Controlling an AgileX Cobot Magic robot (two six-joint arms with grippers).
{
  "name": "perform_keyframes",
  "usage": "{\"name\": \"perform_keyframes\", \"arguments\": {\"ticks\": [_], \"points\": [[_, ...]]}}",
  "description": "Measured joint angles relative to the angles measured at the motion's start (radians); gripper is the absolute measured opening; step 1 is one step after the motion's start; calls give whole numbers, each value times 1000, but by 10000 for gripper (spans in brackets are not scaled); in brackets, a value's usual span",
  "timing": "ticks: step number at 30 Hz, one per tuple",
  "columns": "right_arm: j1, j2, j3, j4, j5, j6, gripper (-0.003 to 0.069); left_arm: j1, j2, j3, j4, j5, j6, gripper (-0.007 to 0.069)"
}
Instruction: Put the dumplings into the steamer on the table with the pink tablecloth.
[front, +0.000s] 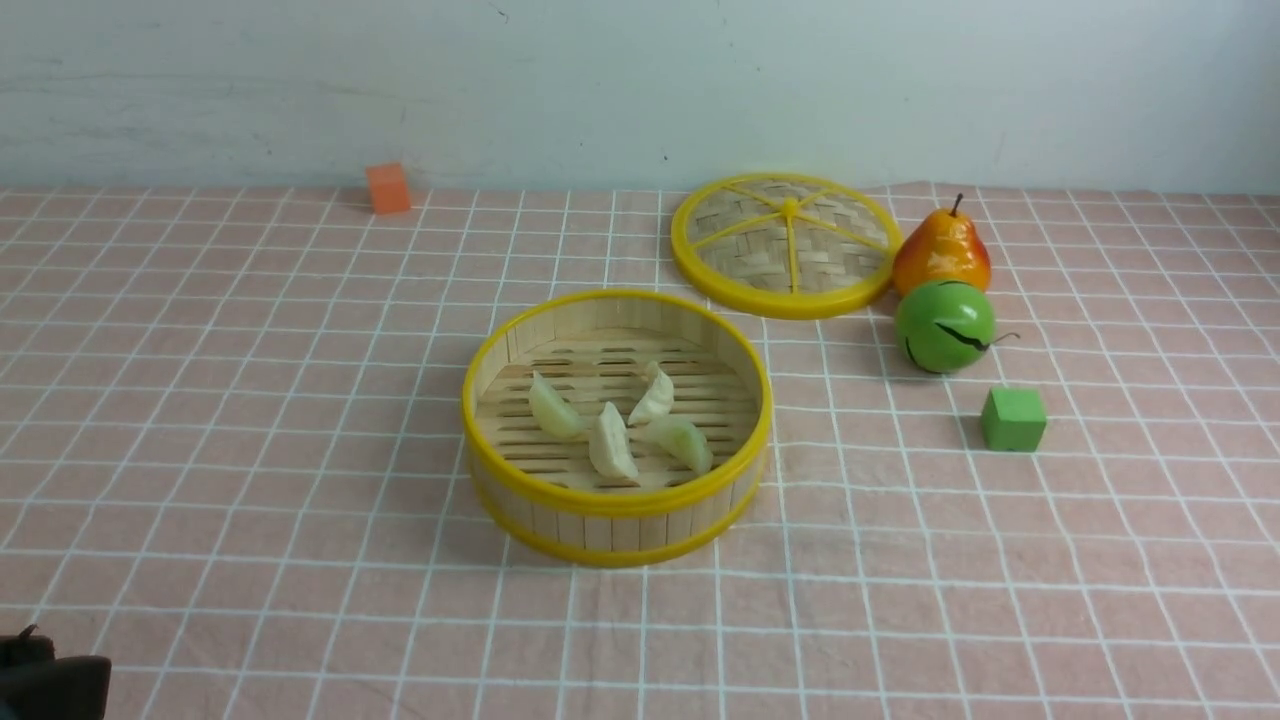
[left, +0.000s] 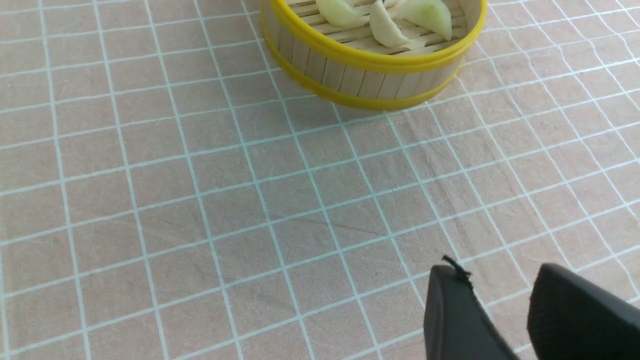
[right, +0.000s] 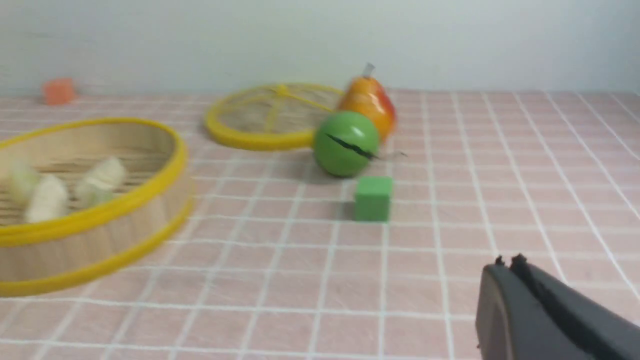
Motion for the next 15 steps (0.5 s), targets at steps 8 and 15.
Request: {"name": "perform_keyframes", "arguments": {"ticks": [8,15], "points": [[-74,-104,61,-133,150,149,-20,0,0,0,0,0,0,233],[-74,-104,55,-143,221,158,-20,0,0,0,0,0,0,236]]}}
